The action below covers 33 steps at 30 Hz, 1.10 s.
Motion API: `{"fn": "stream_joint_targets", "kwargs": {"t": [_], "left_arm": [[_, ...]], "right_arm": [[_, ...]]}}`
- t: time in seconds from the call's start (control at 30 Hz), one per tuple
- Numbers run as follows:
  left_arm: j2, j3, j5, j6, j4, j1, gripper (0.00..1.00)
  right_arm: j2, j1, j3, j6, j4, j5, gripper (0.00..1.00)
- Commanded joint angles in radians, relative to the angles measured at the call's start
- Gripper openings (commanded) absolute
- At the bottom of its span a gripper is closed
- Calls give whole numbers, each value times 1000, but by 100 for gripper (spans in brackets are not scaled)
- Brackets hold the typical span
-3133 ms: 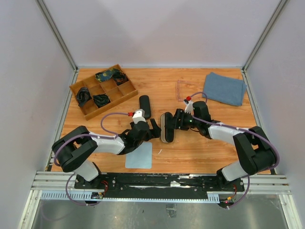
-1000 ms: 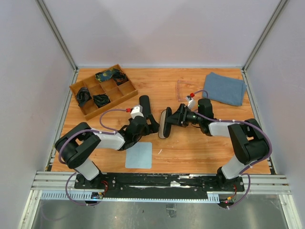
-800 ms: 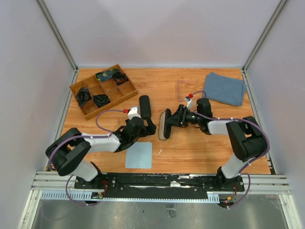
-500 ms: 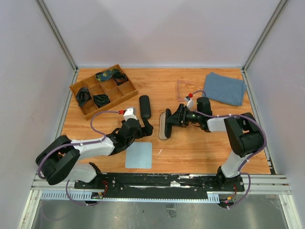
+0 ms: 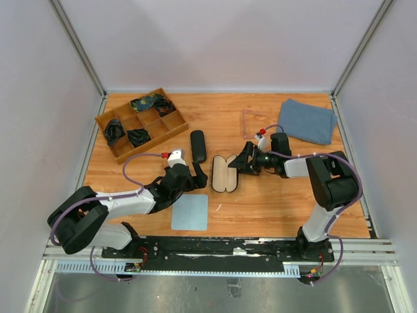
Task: Organize the sunglasses
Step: Open the sunglasses case at the center of the board.
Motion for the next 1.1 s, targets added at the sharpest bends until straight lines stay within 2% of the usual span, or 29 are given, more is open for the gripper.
{"fn": "stream_joint_targets", "kwargs": {"t": [0.0, 0.23, 0.5, 0.6, 0.63, 0.8, 1.07], "left_arm": [[11, 8, -13, 22, 17, 4, 95], [79, 55, -21, 49, 18, 4, 95], [180, 129, 1, 81, 22, 3, 94], [194, 140, 21, 82, 21, 3, 94], [191, 139, 24, 82, 21, 3, 93], [158, 116, 15, 78, 8, 1, 93], [68, 59, -10, 61, -22, 1, 93]], "right_arm": [[-24, -18, 32, -81, -92, 46, 90], [-139, -14, 54, -220, -299, 181, 90], [-344, 48, 80, -372, -575, 502, 92], [-400, 83, 88, -399, -643, 616, 99], [-414, 93, 89, -405, -663, 648, 99], [-463, 142, 77, -427, -693, 767, 98], [-568, 226, 11, -466, -633, 902, 99]]}}
